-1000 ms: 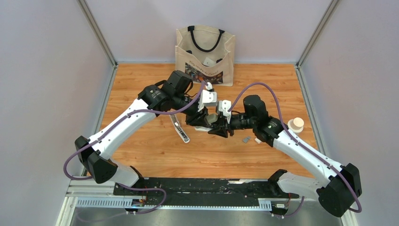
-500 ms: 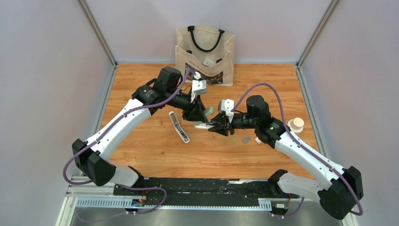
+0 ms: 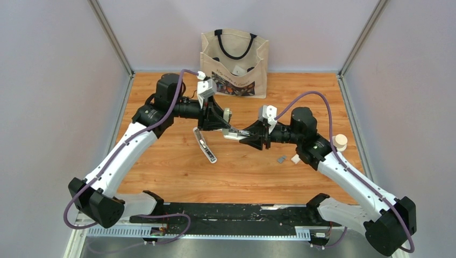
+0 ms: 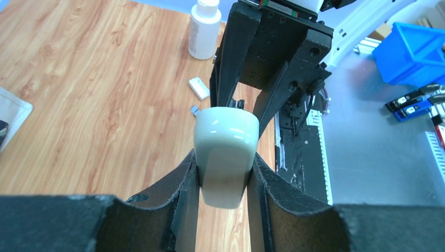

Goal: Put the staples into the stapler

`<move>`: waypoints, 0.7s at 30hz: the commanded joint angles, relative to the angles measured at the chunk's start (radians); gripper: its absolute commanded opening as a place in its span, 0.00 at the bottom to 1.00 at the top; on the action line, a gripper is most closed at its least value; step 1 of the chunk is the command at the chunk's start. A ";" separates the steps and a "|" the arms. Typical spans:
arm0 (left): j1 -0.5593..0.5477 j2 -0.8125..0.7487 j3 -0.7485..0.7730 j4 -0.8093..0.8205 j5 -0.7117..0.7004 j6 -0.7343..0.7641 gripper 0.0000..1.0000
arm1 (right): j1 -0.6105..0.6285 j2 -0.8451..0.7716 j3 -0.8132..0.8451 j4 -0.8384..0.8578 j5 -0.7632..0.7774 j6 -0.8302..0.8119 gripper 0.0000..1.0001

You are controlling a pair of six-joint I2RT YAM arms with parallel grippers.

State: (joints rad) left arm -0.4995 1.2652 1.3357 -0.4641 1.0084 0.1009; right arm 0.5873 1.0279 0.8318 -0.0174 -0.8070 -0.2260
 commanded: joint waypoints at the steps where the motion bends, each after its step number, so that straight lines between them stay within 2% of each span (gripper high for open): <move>1: 0.079 -0.098 -0.041 0.182 -0.022 -0.095 0.00 | -0.049 -0.034 -0.025 0.008 0.068 0.111 0.00; 8: 0.127 -0.136 -0.128 0.335 -0.024 -0.222 0.00 | -0.072 -0.052 -0.037 0.066 0.114 0.174 0.00; 13: 0.159 -0.156 -0.200 0.507 -0.025 -0.339 0.00 | -0.084 -0.061 -0.043 0.082 0.147 0.201 0.00; 21: 0.159 -0.130 -0.211 0.524 0.013 -0.351 0.02 | -0.087 -0.055 -0.040 0.074 0.175 0.189 0.00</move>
State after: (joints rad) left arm -0.3912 1.1606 1.1046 -0.0380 1.0496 -0.2638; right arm 0.5510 0.9974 0.7986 0.0898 -0.7834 -0.0864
